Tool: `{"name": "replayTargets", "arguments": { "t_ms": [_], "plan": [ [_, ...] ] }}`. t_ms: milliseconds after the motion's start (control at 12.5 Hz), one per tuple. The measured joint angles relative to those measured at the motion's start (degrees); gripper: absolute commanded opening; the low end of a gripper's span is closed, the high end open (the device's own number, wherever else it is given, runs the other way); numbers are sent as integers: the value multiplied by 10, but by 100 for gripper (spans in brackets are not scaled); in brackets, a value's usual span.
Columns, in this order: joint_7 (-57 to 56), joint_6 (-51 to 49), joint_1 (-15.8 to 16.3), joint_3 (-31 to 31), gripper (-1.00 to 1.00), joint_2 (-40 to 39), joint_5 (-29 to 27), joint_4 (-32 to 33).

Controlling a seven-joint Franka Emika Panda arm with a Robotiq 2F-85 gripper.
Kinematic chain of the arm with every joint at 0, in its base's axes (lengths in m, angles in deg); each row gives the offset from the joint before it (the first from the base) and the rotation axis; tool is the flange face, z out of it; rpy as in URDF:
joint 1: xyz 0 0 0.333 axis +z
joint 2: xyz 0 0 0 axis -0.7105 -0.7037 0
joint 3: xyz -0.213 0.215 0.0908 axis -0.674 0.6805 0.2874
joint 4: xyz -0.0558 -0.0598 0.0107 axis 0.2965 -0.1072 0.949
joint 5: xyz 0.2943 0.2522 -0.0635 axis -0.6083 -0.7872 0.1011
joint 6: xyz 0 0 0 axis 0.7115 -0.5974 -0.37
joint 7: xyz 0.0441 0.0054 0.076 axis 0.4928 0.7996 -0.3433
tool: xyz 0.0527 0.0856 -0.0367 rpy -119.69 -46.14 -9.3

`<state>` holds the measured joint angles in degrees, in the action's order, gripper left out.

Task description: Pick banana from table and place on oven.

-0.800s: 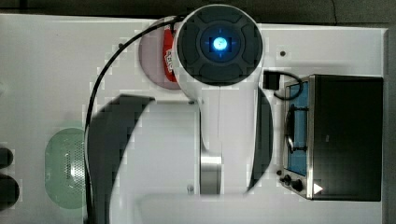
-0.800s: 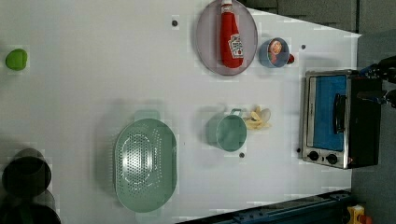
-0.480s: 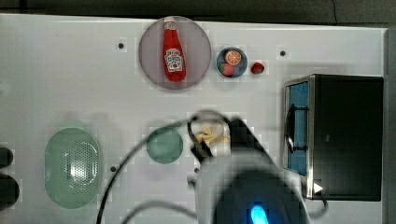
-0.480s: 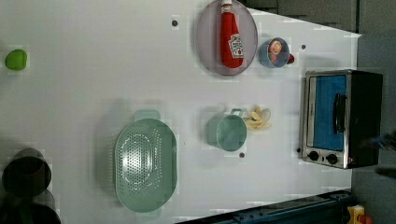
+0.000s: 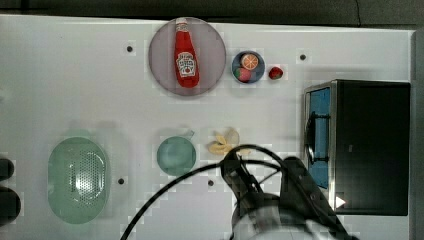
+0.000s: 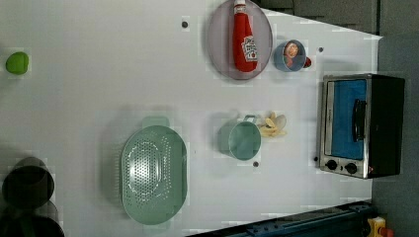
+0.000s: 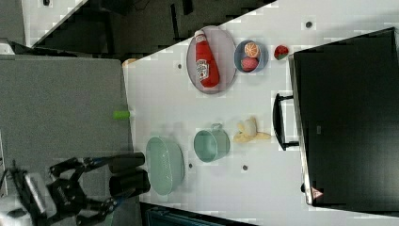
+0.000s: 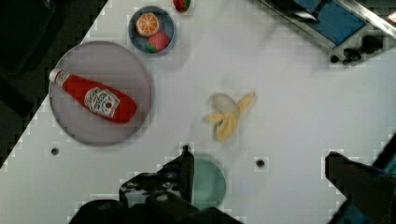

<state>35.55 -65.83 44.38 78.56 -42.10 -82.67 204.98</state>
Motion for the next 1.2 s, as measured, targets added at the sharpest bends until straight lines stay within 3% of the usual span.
{"name": "replayTargets", "arguments": {
  "t_ms": [160, 720, 1200],
  "plan": [
    [0, 53, 2, 0, 100, -53, -10, 21],
    [3, 287, 2, 14, 100, -248, -9, 189],
    [3, 468, -1, -16, 100, -408, -6, 194]
  ]
}}
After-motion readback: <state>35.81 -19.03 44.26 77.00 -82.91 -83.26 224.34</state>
